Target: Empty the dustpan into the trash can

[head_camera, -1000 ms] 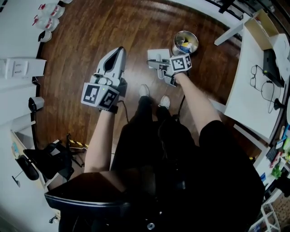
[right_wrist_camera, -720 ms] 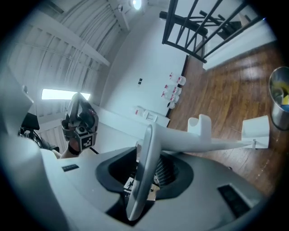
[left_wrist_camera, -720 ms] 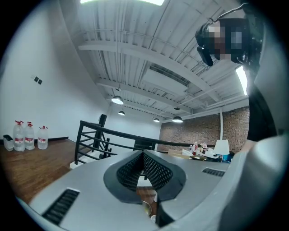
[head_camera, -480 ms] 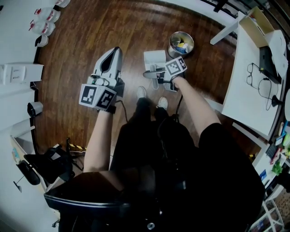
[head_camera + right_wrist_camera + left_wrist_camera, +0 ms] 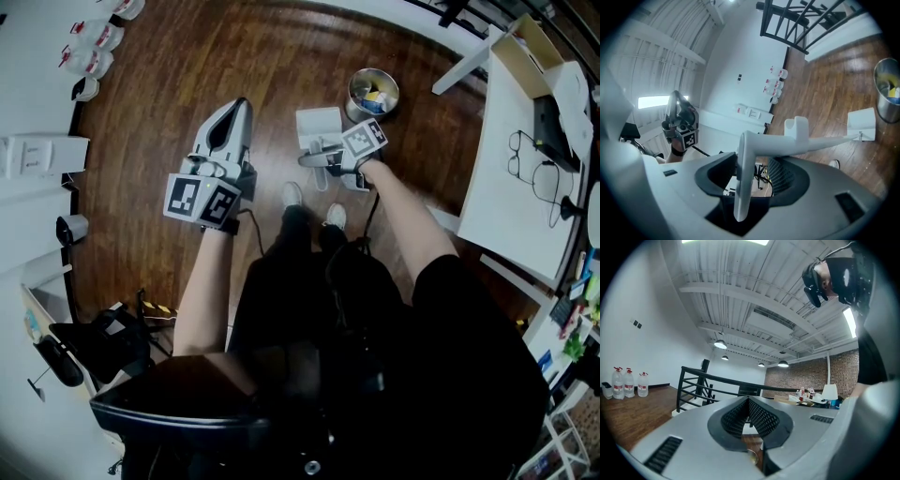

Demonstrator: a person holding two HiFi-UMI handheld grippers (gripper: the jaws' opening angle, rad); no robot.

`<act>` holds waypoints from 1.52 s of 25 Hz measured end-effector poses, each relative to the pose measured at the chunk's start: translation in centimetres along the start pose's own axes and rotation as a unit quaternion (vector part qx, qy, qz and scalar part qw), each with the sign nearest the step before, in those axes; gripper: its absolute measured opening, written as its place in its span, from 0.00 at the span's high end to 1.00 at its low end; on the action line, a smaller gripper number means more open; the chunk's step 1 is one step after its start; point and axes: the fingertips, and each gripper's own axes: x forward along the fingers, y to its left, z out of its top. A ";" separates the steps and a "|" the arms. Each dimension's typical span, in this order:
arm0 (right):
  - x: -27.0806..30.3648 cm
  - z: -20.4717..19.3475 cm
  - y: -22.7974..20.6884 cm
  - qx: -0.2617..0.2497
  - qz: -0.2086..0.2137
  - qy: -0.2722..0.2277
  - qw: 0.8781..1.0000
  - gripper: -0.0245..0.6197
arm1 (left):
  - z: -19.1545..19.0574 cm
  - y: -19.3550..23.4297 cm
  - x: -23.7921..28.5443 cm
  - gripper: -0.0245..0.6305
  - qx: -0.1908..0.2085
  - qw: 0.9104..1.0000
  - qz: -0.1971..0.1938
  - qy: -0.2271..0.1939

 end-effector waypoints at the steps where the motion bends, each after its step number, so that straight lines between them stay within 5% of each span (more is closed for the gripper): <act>1: -0.2 -0.1 0.0 -0.002 0.002 0.001 1.000 0.64 | 0.0 0.0 0.0 0.96 0.000 1.000 0.000 0.000; 10: -2.7 -0.2 -0.3 -0.011 -0.005 -0.014 1.000 0.64 | 0.0 0.0 0.6 0.96 -0.003 1.000 -0.003 -0.004; 17: -7.0 -0.4 -0.9 0.003 -0.057 -0.038 0.998 0.64 | -0.1 -0.2 1.0 0.96 -0.009 1.000 -0.009 -0.006; 21: -10.7 1.7 0.3 -0.040 -0.086 -0.094 0.991 0.64 | -0.2 -1.1 1.6 0.96 -0.006 1.000 -0.014 -0.002; 25: -15.6 6.0 5.9 -0.152 -0.159 -0.197 0.956 0.73 | 0.4 -2.7 1.7 0.96 0.011 1.000 -0.020 -0.002; 32: -15.8 7.5 18.3 -0.368 -0.278 -0.243 0.853 0.84 | 3.5 -6.1 1.2 0.96 0.063 0.997 -0.051 -0.009; 35: -14.2 7.1 20.4 -0.380 -0.300 -0.243 0.840 0.84 | 4.0 -7.5 0.9 0.96 0.099 0.993 -0.069 0.004; 38: -12.8 7.1 20.9 -0.357 -0.309 -0.249 0.846 0.84 | 4.6 -7.7 0.0 0.96 0.110 0.991 -0.073 0.009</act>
